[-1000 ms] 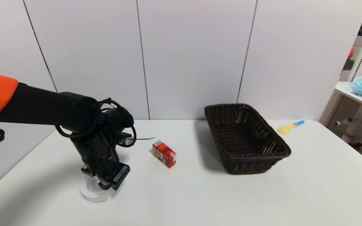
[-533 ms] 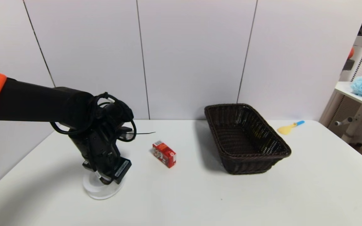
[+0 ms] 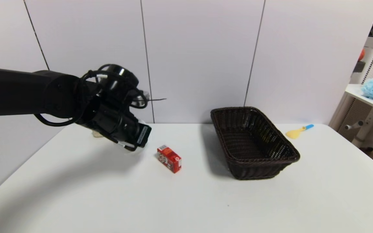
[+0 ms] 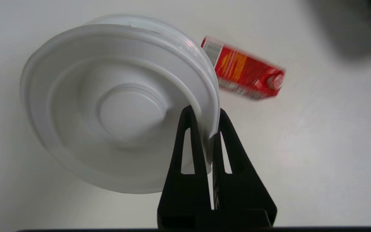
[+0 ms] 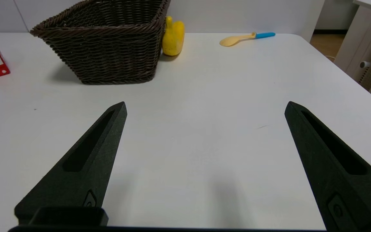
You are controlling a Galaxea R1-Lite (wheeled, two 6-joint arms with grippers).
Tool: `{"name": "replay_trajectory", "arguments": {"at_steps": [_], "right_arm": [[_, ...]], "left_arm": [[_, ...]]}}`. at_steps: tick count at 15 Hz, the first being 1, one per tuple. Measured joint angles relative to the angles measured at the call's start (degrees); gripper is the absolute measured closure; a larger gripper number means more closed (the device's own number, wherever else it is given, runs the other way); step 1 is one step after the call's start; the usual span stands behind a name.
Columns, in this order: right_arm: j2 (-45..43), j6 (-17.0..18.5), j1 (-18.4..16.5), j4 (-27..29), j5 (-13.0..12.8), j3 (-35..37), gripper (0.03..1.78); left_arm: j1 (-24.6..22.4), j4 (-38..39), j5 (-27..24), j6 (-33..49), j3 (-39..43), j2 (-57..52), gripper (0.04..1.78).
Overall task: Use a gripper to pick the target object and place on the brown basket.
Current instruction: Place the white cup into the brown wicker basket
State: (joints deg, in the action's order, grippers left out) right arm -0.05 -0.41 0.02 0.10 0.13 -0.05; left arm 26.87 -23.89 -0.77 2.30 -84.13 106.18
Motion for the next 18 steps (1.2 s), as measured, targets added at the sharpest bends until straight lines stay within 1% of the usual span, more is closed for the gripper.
{"name": "replay_trajectory", "arguments": {"at_steps": [2,4,7,10,14,18], "right_arm": [[0.00,0.00,0.00,0.00,0.02,0.00,0.12],[0.00,0.01,0.00,0.00,0.02,0.02,0.12],[0.00,0.00,0.00,0.00,0.00,0.02,0.12],[0.00,-0.02,0.00,0.00,0.00,0.02,0.12],[0.00,0.01,0.00,0.00,0.00,0.02,0.12],[0.00,0.00,0.00,0.00,0.00,0.02,0.12]], "left_arm": [[2.68,2.78,-0.02,0.01,-5.01,0.93,1.72],[6.58,7.47,-0.09,-0.05,-10.03,3.19,1.72],[12.11,16.93,-0.09,-0.22,-14.17,7.77,1.72],[16.48,22.60,-0.05,-0.96,-17.41,12.95,1.72],[20.18,27.06,0.00,-2.10,-21.74,19.37,1.72],[21.83,27.81,0.02,-2.19,-26.84,24.75,1.72]]}}
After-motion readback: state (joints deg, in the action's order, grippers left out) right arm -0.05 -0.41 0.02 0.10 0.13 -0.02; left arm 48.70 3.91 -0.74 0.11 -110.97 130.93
